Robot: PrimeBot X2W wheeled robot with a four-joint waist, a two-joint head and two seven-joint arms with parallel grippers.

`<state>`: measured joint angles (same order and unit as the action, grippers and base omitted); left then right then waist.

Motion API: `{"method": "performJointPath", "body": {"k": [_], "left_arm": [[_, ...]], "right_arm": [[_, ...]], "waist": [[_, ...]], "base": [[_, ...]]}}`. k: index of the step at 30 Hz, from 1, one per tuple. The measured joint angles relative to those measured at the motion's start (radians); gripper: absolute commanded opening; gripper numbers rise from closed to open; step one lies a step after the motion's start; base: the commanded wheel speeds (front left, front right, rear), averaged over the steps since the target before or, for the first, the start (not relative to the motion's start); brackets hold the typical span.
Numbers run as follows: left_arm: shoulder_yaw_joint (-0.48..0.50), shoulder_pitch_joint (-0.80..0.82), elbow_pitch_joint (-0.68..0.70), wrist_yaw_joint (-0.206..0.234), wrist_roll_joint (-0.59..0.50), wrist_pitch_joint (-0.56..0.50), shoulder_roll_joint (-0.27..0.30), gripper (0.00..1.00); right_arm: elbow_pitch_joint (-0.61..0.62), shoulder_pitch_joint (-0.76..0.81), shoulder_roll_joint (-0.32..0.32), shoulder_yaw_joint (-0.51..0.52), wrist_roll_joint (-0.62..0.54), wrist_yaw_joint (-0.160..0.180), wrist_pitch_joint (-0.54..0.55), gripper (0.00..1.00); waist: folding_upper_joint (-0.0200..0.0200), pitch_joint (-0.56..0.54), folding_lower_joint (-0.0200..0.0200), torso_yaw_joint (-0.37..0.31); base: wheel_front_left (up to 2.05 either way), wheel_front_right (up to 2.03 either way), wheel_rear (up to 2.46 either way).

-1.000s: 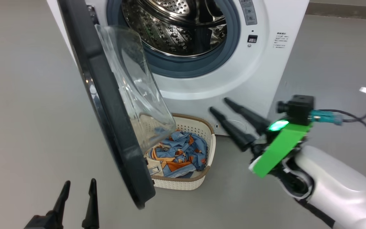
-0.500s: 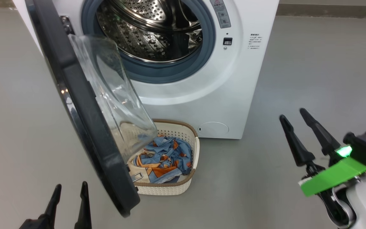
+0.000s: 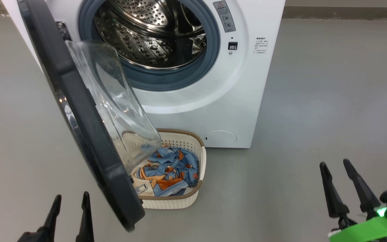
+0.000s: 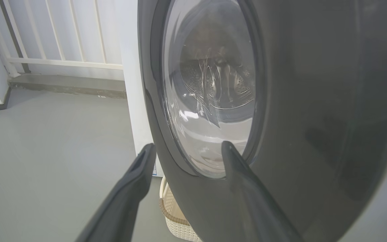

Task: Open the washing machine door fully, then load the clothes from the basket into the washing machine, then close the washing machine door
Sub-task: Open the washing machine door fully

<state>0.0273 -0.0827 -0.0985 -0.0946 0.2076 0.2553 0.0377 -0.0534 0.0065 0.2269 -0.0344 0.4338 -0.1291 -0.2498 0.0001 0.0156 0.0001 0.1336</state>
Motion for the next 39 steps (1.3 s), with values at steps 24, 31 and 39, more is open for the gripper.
{"method": "performJointPath", "body": {"k": [24, 31, 39], "left_arm": [[0.018, -0.021, -0.001, -0.007, 0.000, 0.000, 0.000, 1.00], [0.032, -0.022, -0.006, -0.008, 0.000, 0.000, 0.000, 1.00], [0.044, -0.038, -0.009, -0.017, -0.003, 0.000, 0.000, 1.00]], "right_arm": [[-0.012, 0.173, -0.149, 0.188, -0.317, 0.000, 0.000, 1.00], [-0.030, 0.179, -0.163, 0.202, -0.320, 0.000, 0.000, 1.00], [-0.041, 0.196, -0.165, 0.207, -0.328, 0.000, 0.000, 1.00]], "waist": [[0.0000, -0.032, -0.0001, 0.000], [-0.0001, -0.048, -0.0001, -0.004], [0.0000, -0.064, -0.0001, -0.012]], "base": [[0.00, 0.00, 0.00], [0.00, 0.00, 0.00], [0.00, 0.00, 0.00]]}}
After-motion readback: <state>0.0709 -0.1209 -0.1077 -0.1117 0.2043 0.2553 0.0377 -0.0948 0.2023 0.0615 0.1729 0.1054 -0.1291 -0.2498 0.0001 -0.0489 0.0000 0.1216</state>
